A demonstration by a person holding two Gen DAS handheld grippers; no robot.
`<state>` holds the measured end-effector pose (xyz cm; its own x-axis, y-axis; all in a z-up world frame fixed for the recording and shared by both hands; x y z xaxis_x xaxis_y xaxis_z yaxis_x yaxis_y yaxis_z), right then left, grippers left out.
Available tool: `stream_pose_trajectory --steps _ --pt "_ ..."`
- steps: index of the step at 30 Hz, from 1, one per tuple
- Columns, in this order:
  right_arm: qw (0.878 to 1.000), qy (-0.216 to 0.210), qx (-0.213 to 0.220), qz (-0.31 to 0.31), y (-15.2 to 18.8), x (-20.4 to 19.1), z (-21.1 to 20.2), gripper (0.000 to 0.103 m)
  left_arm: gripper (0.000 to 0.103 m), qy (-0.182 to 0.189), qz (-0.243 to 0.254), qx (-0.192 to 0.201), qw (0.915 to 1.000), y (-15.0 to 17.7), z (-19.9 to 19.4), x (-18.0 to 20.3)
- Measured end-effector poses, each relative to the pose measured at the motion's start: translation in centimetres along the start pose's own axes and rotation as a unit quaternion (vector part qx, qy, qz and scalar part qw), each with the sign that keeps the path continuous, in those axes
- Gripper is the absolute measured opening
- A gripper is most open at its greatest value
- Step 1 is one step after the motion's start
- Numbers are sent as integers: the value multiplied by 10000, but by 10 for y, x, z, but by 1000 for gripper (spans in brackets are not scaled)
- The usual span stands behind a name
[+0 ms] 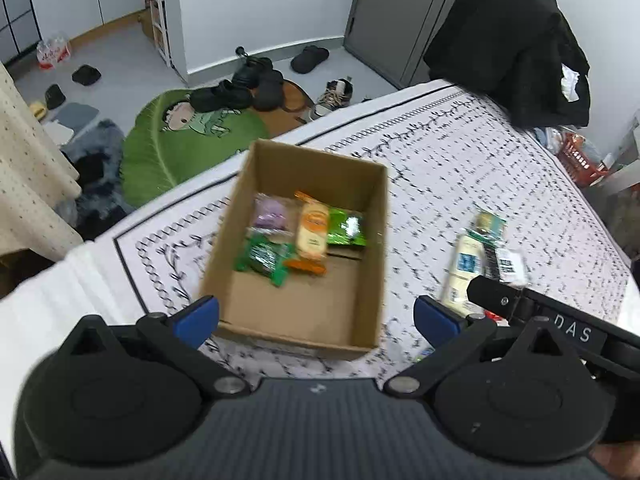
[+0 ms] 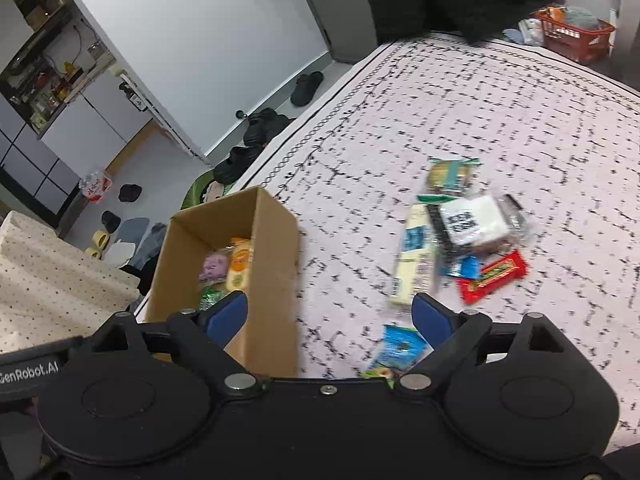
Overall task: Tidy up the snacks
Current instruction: 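Withdraw both tools from the box toward the remaining snacks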
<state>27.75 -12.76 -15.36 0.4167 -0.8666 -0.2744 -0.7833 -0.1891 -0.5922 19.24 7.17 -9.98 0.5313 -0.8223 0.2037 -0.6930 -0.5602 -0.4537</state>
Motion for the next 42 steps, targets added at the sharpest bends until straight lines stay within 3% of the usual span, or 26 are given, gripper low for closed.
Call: stream_pose_trajectory --steps 9,13,16,25,32,42 --pt "9989 168 241 365 6 56 -20 89 103 67 109 -114 9999 25 3 36" --pt "9984 252 264 443 9 80 -27 89 103 -116 205 148 9996 33 0 48" --pt "9985 241 252 427 11 92 -31 89 103 50 121 53 9999 37 2 55" --pt "9994 144 156 269 32 117 -39 89 101 78 172 -3 9998 54 10 80" --pt "9988 447 165 -76 48 130 -41 89 101 201 263 -104 9994 72 16 102" --pt "9986 131 291 412 60 150 -39 89 95 358 458 -121 9982 93 30 128"
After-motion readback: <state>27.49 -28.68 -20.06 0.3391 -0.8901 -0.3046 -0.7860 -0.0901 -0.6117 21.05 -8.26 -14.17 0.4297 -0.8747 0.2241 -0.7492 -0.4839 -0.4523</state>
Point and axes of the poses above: each gripper's, at about its wrist camera, not at the fingertips, and z roughly the way its jaws point, x to its right, y to its underside, the point moved 6 cm from there along z, roughly the way its jaws point, and after that the axes turned 8 degrees about -z, right-handed, at the moved point
